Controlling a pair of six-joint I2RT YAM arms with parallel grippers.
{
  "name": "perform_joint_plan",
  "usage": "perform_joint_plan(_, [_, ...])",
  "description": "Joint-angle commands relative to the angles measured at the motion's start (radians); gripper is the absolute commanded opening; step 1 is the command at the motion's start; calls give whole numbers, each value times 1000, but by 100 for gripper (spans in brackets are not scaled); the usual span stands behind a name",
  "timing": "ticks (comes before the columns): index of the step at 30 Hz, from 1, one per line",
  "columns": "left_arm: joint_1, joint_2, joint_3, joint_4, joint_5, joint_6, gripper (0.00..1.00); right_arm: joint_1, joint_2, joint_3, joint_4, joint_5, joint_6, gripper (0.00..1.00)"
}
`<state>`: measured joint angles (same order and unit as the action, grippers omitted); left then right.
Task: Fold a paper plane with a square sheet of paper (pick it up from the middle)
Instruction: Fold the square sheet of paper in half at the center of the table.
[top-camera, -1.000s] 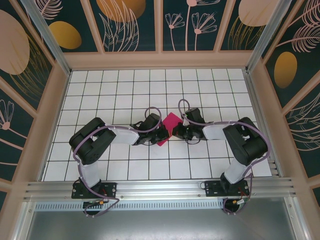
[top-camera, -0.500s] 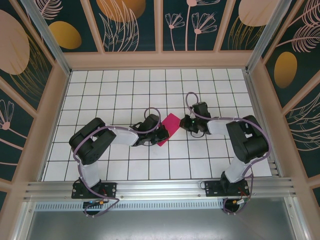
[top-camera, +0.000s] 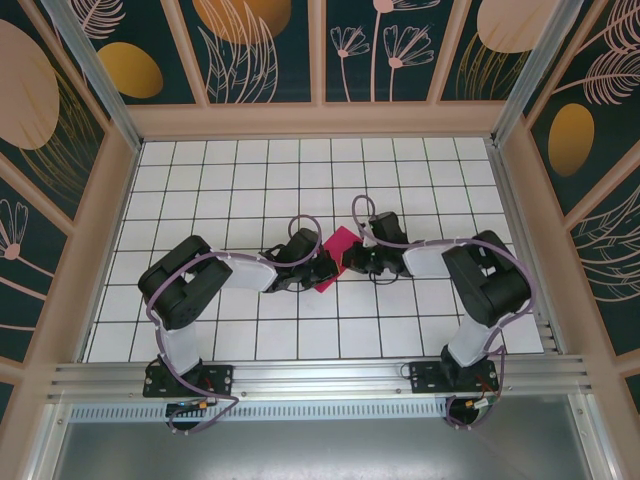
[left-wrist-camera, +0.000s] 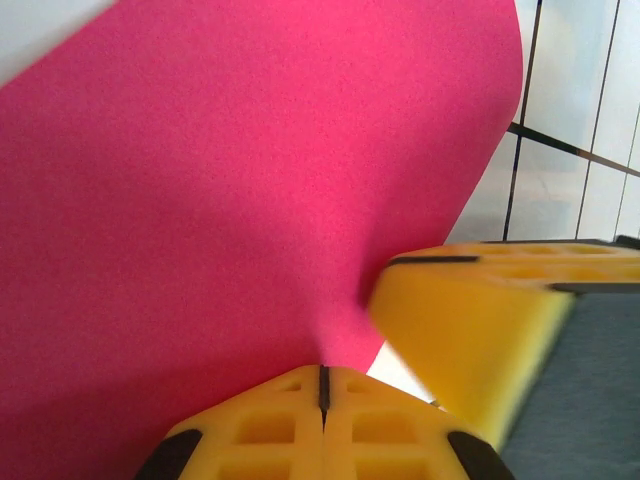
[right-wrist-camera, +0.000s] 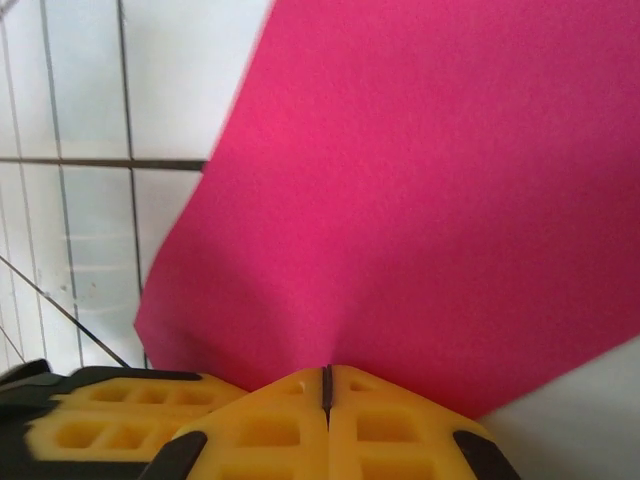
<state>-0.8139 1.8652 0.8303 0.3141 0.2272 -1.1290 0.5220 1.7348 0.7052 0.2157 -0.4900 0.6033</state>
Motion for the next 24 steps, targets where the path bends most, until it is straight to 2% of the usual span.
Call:
perform_joint_plan(1, [-2,40,-45,-165,-28,15,0,0,36,39,0,-18,-34,0])
perform_joint_plan(4, [-2,36,-51,-168,-28,13,0,-23,54,55,-31,34,-30,0])
perform_joint_plan(13, [-2,29,-75,-165,-35,8,0,-176,119,107,-97,200,-12,0])
perform_joint_plan(20, [-2,30,-81,-162,-32,8,0,-256,159,167,-108,243,-16,0])
perform_joint_plan(24, [-2,32,-75,-161,-29,10,0,-260,143,214,-131,244,-44,0])
